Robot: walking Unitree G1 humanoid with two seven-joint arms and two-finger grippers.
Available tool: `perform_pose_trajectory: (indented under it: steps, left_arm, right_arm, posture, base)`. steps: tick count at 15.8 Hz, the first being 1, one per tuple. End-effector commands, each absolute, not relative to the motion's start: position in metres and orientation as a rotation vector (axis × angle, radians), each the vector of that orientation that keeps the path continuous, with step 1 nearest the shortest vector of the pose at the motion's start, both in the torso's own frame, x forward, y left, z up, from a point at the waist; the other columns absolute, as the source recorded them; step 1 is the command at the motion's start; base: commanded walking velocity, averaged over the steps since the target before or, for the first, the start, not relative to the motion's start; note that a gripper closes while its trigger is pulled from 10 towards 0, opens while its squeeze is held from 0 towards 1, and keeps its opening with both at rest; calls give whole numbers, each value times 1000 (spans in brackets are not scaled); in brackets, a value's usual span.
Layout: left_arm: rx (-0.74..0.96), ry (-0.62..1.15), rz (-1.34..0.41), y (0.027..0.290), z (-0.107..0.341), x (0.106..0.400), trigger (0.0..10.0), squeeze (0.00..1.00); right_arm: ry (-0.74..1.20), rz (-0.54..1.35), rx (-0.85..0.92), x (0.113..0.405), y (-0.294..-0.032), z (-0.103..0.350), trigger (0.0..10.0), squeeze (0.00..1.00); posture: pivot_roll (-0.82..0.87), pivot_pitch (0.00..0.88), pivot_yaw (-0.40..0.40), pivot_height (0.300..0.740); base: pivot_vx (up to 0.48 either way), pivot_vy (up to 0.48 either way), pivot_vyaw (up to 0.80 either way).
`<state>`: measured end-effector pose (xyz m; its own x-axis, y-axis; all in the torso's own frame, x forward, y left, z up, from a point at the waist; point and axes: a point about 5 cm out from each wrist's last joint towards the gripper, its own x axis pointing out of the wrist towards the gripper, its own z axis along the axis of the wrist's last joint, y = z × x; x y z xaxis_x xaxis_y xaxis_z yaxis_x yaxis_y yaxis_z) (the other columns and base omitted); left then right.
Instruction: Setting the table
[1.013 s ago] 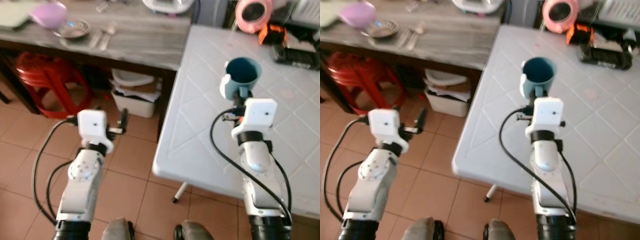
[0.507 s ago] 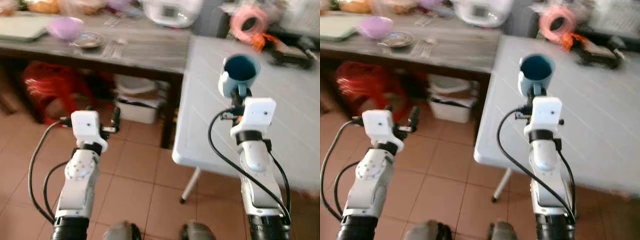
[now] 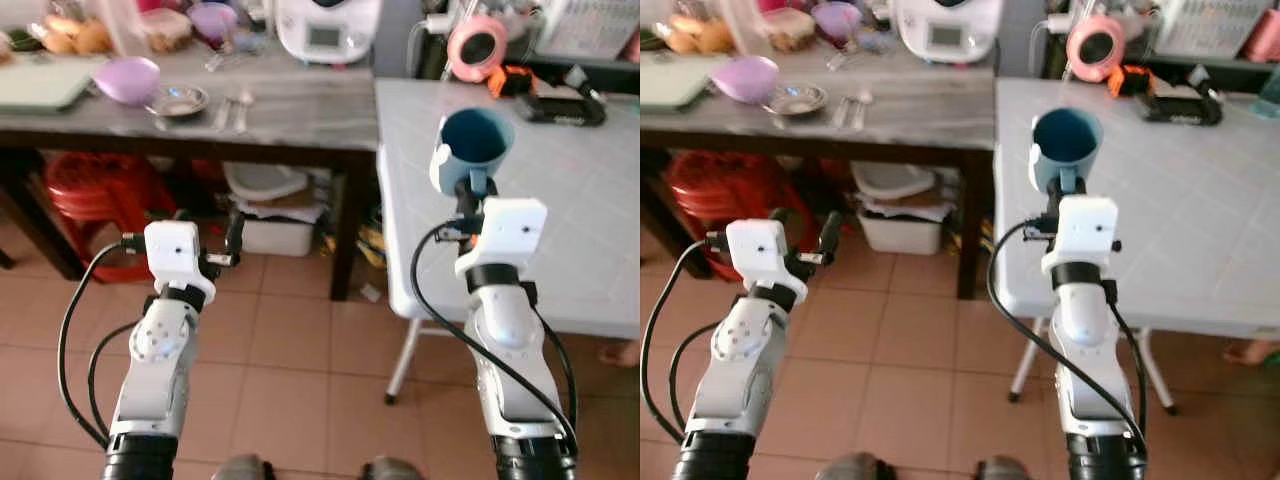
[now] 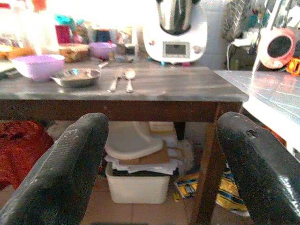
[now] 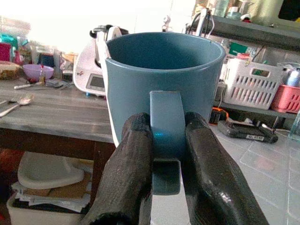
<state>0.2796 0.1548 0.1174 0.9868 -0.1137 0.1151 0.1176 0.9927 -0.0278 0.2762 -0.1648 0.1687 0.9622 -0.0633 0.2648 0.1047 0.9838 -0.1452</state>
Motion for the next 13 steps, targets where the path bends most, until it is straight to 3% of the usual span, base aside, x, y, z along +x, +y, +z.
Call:
perform_pose_trajectory:
  steps: [1, 5, 13]
  left_arm:
    - [-26, -125, -130, 148, 118, 280, 10000, 0]
    - [-15, -123, -155, 146, 119, 280, 10000, 0]
    - [17, -129, -176, 142, 120, 279, 10000, 0]
  right_arm:
    - [-283, -106, -168, 275, -172, 173, 10000, 0]
    - [-286, -95, -163, 274, -171, 173, 10000, 0]
    - [-290, -84, -188, 272, -170, 174, 10000, 0]
  posture:
    - [-12, 0, 11, 740]
    - [-15, 0, 12, 740]
    - [-20, 0, 15, 740]
  base:
    - [0, 465, 0]
    - [233, 386, 0]
    - [472, 0, 69]
